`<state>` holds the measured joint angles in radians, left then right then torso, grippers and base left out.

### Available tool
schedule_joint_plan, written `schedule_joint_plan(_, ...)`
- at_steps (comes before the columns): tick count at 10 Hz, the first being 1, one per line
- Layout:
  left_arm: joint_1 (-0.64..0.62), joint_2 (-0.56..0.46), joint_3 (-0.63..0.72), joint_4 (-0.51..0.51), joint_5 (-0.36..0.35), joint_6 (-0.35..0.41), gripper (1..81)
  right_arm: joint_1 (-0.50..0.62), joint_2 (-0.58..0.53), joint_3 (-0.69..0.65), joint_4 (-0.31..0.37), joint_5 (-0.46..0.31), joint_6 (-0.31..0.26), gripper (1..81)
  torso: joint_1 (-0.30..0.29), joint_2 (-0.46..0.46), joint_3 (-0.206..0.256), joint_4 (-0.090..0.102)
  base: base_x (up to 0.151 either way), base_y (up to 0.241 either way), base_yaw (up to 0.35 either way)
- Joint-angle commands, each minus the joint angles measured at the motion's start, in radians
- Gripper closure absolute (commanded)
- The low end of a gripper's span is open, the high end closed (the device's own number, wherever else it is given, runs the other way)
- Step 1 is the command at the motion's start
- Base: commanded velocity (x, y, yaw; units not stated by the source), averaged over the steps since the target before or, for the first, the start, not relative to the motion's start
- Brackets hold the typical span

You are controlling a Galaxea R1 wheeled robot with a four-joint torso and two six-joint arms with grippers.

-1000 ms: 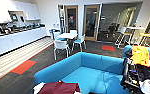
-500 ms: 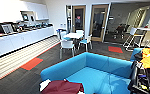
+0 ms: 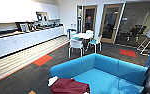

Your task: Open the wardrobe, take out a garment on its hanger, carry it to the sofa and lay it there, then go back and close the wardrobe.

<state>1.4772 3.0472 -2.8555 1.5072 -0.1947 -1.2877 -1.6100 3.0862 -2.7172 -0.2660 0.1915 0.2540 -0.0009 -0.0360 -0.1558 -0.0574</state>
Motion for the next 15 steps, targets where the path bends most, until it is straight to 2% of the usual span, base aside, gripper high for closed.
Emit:
schedule_joint_plan(1, -0.034, -0.001, -0.004, 0.011, 0.038, 0.004, 1.0, 0.020, 0.013, 0.005, -0.006, -0.047, -0.004, 1.0, 0.001, 0.000, 0.000, 0.000, 0.000, 0.000, 0.272)
schedule_joint_plan(15, -0.034, 0.006, -0.004, 0.011, 0.044, 0.030, 1.0, 0.020, 0.015, 0.002, -0.006, -0.047, -0.004, 1.0, 0.001, 0.000, 0.000, 0.000, 0.000, 0.000, 0.287)
